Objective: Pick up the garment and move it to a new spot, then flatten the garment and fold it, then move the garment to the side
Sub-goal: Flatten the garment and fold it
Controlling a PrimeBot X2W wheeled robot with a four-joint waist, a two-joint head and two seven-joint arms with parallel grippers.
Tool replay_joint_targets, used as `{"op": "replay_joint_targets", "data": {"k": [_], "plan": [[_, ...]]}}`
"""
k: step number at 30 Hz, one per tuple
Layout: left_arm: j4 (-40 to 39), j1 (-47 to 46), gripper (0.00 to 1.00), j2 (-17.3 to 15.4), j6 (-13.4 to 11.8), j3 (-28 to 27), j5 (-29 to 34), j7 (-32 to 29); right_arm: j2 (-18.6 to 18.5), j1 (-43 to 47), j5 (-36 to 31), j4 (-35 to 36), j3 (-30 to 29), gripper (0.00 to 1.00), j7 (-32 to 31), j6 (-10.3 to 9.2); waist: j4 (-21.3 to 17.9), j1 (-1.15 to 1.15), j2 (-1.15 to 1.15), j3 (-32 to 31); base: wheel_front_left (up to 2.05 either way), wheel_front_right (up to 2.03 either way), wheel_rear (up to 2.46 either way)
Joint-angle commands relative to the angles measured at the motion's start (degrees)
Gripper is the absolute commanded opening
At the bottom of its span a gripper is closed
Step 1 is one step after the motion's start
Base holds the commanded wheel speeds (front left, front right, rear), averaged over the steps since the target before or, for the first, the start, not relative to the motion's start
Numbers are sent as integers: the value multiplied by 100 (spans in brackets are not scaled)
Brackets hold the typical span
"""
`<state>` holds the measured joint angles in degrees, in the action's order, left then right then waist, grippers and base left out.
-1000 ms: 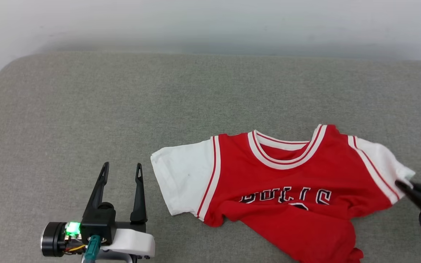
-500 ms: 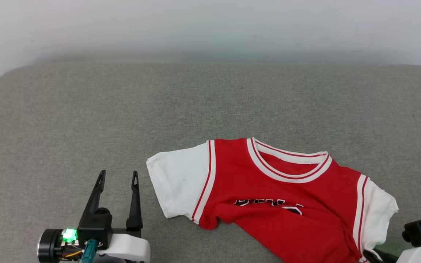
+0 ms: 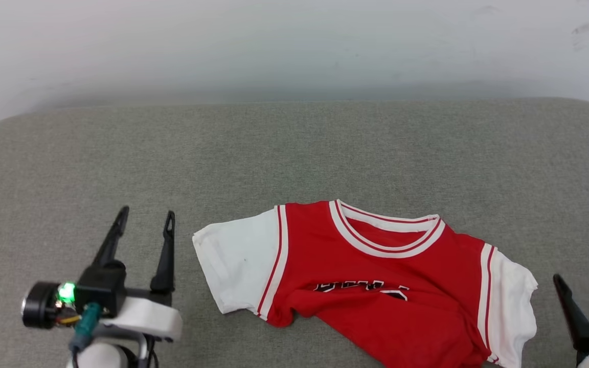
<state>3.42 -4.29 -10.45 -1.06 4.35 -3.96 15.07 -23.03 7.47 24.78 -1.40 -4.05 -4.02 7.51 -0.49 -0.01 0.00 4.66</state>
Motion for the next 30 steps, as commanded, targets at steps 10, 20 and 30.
{"op": "replay_joint_targets", "data": {"k": [10,20,30], "plan": [[553,-1352,100,-727,762,229,-481,-672,1133,-247,-1202,860,-322,100,944,-4,-201,1,0,138,0,0,0],[907,-2670,100,-1725,847,1596,-2045,-3199,1482,-433,-1552,1070,-21,100,1101,-4,-410,1,0,558,0,0,0],[1152,-3321,100,-2520,849,2908,-3227,-5349,1496,-641,-1573,979,91,100,1152,-5,-575,1,0,893,0,0,0]]}}
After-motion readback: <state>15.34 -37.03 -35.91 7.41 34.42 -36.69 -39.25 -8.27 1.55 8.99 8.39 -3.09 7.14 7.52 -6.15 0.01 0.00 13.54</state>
